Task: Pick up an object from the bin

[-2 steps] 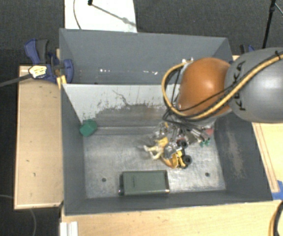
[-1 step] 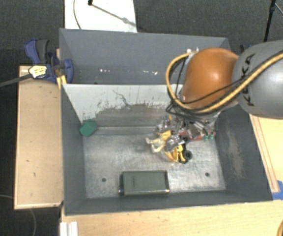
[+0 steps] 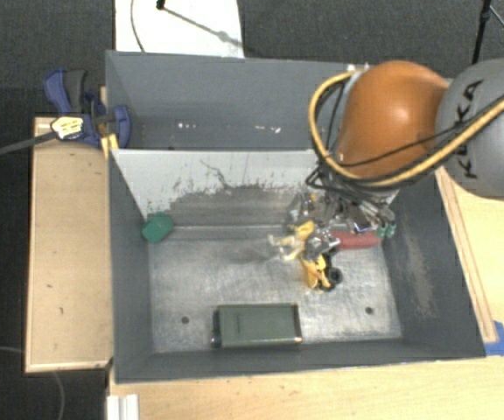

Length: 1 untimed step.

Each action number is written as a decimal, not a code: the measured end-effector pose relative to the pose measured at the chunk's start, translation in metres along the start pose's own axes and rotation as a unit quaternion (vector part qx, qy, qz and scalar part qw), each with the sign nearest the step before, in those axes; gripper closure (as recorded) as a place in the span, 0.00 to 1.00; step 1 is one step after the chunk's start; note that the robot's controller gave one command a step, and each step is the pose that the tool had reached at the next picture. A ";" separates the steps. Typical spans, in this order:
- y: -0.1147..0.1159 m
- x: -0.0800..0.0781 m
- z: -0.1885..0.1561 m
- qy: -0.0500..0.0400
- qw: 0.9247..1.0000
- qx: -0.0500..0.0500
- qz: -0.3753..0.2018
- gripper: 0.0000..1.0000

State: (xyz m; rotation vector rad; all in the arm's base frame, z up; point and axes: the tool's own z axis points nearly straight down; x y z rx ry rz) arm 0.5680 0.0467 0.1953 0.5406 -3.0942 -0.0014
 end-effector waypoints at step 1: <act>0.000 -0.001 -0.011 -0.001 1.000 0.000 0.000 1.00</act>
Offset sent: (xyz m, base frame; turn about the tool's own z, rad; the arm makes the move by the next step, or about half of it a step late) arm -0.0140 0.0290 -0.0495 0.1373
